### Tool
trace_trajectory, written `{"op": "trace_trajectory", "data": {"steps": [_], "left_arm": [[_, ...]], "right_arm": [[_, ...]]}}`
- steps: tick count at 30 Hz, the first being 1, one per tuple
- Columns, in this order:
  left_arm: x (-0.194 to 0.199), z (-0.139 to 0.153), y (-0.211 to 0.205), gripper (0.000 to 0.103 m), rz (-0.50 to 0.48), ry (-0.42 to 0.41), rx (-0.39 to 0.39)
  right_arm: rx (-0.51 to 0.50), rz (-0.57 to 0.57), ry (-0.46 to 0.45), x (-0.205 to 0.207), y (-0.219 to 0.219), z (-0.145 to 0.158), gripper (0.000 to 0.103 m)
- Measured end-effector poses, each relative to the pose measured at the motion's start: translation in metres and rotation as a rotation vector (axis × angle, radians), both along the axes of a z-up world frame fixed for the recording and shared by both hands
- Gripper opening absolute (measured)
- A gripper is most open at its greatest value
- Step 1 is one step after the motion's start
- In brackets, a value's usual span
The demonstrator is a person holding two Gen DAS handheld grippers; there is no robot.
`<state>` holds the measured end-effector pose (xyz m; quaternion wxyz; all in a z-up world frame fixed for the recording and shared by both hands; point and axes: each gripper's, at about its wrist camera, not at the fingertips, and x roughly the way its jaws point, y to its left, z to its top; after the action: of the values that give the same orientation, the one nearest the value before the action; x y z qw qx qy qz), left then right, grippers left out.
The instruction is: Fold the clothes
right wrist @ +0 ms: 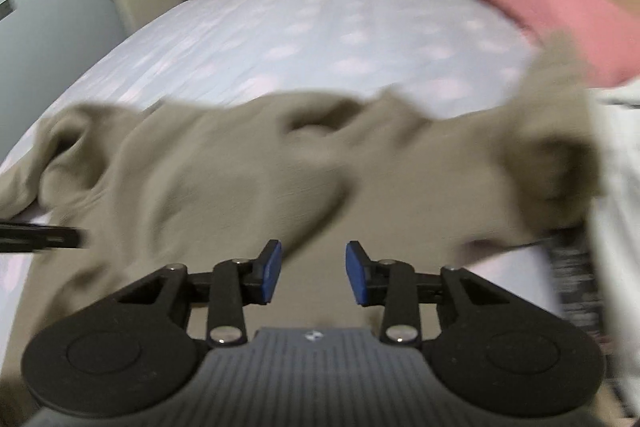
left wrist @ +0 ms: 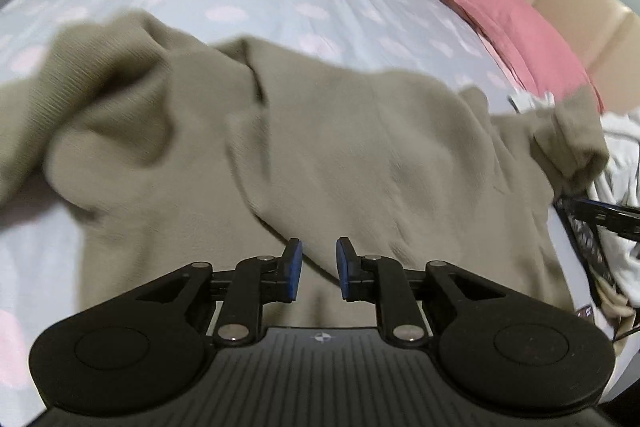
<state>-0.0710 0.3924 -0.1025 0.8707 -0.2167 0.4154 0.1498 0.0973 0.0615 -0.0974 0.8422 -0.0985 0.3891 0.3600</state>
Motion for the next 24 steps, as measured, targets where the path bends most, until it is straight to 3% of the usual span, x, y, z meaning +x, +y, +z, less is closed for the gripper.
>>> {"op": "trace_trajectory", "data": {"steps": [4, 7, 11, 18, 24], "left_arm": [[-0.013, 0.026, 0.017, 0.031, 0.020, -0.025, 0.082], [-0.016, 0.027, 0.025, 0.033, 0.047, -0.044, 0.097], [-0.010, 0.020, 0.025, 0.033, 0.048, -0.041, 0.103], [-0.007, 0.010, 0.022, 0.035, 0.030, -0.017, 0.145], [-0.013, 0.007, 0.037, 0.035, 0.092, -0.015, 0.093]], "right_arm": [[-0.091, -0.081, -0.090, 0.027, -0.066, 0.033, 0.041], [-0.158, -0.134, -0.169, 0.041, -0.113, 0.059, 0.045], [-0.274, -0.121, -0.285, 0.049, -0.140, 0.073, 0.048], [-0.483, 0.153, -0.515, 0.042, -0.106, 0.036, 0.053], [-0.655, 0.381, -0.626, 0.042, -0.067, 0.005, 0.056]]}}
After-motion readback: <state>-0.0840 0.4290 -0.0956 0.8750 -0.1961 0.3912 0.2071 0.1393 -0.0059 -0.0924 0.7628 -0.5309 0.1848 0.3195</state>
